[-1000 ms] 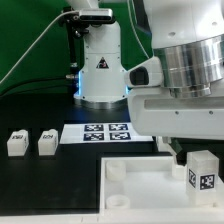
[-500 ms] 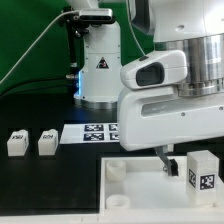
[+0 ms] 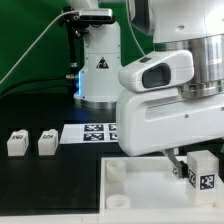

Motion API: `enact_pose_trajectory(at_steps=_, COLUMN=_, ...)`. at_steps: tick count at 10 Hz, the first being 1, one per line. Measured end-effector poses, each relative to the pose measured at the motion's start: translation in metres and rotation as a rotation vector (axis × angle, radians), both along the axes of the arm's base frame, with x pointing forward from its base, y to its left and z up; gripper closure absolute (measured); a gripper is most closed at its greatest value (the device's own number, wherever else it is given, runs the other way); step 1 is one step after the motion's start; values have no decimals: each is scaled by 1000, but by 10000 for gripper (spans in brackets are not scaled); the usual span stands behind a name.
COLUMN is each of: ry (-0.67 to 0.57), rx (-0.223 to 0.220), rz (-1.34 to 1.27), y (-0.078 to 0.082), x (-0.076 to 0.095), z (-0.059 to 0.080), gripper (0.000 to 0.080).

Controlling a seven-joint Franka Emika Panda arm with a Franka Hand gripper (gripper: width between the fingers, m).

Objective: Assemble one leg

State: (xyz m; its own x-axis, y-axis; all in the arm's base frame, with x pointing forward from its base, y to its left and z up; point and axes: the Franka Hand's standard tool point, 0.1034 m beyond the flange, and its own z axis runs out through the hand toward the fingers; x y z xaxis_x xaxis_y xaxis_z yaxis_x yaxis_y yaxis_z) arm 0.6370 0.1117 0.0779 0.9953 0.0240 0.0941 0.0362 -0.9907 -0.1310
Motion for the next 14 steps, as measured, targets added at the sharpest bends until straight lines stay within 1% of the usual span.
enact_pose_trajectory(at_steps=1, ry=8, rx=5, rz=-58, y=-1, x=0, z=0, gripper=509)
enact_pose_trajectory(at_steps=4, ry=57, rx=33, rz=-462, y=-7, x=0, z=-2, gripper=508)
enact_pose_trajectory(at_steps=5, ry=79, rx=50, rz=-619, y=-10, x=-1, z=-2, gripper=508)
enact_pose_trajectory(at_steps=7, ry=151, rx=101, rz=-944, y=-15, x=-4, z=-3, gripper=508)
enact_pose_trajectory(at_steps=9, ry=219, rx=141, rz=-1221, y=-15, x=-8, z=-3, gripper=508)
enact_pose_trajectory(at_steps=10, ry=263, rx=154, rz=-1386, y=-9, x=-12, z=-4, gripper=508)
enact_pose_trajectory(at_steps=11, ry=284, rx=158, rz=-1484, y=-5, x=-13, z=-3, gripper=508)
enact_pose_trajectory(at_steps=14, ry=284, rx=158, rz=-1474, y=-6, x=-13, z=-3, gripper=507)
